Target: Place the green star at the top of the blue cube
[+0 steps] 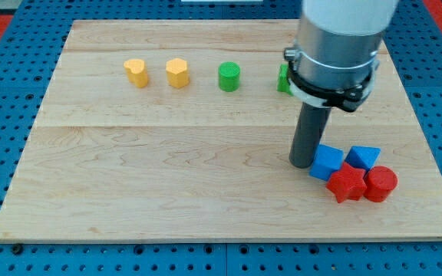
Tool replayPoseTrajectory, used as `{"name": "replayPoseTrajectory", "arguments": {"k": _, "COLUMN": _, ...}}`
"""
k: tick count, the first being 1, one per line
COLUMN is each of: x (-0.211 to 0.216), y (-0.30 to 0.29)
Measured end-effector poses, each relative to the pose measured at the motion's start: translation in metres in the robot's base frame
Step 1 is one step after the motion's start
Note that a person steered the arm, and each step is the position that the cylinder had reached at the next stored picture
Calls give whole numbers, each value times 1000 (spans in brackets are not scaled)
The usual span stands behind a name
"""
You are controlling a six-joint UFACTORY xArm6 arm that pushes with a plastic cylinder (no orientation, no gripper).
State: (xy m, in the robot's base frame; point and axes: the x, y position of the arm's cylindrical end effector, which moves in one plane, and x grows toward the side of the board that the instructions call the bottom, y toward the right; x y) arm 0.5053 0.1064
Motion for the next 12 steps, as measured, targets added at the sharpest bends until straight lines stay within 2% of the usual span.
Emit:
{"name": "replayPoseTrajectory", "arguments": {"k": 1, "x": -57, "y": 10}}
{"name": "replayPoseTrajectory", "arguments": {"k": 2, "x": -88, "y": 83}}
{"name": "replayPoseTrajectory", "arguments": {"k": 3, "x": -162, "y": 76}}
{"name": "replayPoseTrajectory", "arguments": {"k": 4, "x": -206, "y": 15}}
{"name": "replayPoseTrajectory", "arguments": {"k": 5, "x": -182, "y": -45}}
{"name": "replayPoseTrajectory", "arguments": {"k": 6, "x": -149, "y": -26}}
{"name": "replayPoseTrajectory", "arguments": {"k": 7, "x": -184, "y": -21}}
{"name": "replayPoseTrajectory", "arguments": {"k": 8, "x": -186, "y": -14}}
{"name": "replayPoseTrajectory", "arguments": {"k": 9, "x": -125, "y": -6}}
{"name": "replayPoseTrajectory", "arguments": {"k": 10, "x": -123, "y": -8}}
{"name": "replayPoseTrajectory", "arguments": {"k": 11, "x": -157, "y": -5}}
{"name": "replayPoseTrajectory", "arguments": {"k": 12, "x": -130, "y": 29}}
